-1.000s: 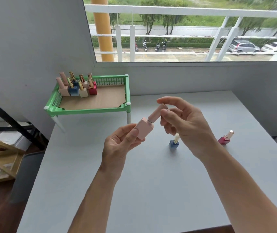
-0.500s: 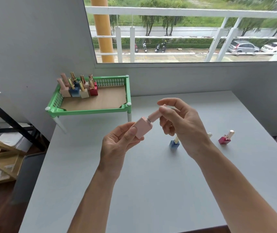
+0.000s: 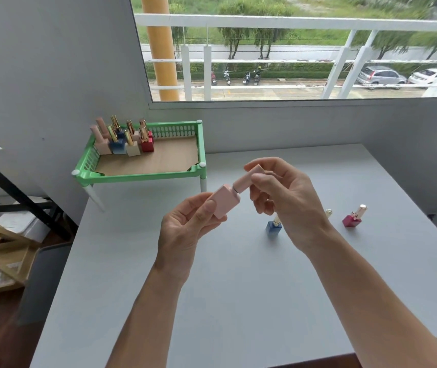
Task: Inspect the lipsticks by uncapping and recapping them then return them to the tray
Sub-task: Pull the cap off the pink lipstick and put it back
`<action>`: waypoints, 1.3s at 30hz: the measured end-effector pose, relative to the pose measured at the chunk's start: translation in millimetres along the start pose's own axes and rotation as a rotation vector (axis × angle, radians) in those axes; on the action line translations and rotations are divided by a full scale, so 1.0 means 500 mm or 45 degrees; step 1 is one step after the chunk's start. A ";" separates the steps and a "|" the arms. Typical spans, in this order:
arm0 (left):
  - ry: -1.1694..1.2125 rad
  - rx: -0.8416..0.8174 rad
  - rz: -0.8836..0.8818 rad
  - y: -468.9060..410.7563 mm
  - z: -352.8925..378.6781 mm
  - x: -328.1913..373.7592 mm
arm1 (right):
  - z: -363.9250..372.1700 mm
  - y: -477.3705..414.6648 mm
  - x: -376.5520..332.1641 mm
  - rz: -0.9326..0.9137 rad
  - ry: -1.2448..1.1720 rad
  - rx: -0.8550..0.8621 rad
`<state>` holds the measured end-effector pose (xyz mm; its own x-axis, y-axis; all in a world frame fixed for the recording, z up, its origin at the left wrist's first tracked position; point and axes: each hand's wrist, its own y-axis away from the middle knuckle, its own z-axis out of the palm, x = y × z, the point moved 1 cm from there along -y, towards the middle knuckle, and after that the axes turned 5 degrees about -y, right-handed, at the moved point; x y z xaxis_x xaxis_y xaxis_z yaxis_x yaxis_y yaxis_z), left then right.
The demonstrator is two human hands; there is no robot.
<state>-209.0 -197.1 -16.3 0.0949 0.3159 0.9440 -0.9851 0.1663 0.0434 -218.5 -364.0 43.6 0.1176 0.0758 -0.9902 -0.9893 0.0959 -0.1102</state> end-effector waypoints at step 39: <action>0.006 0.003 0.017 0.019 0.024 0.001 | -0.014 0.024 -0.002 -0.051 0.010 0.052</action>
<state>-220.1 -206.6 -11.5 0.0824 0.3226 0.9430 -0.9867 0.1595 0.0316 -231.2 -369.8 42.7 0.1562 0.0634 -0.9857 -0.9794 0.1392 -0.1462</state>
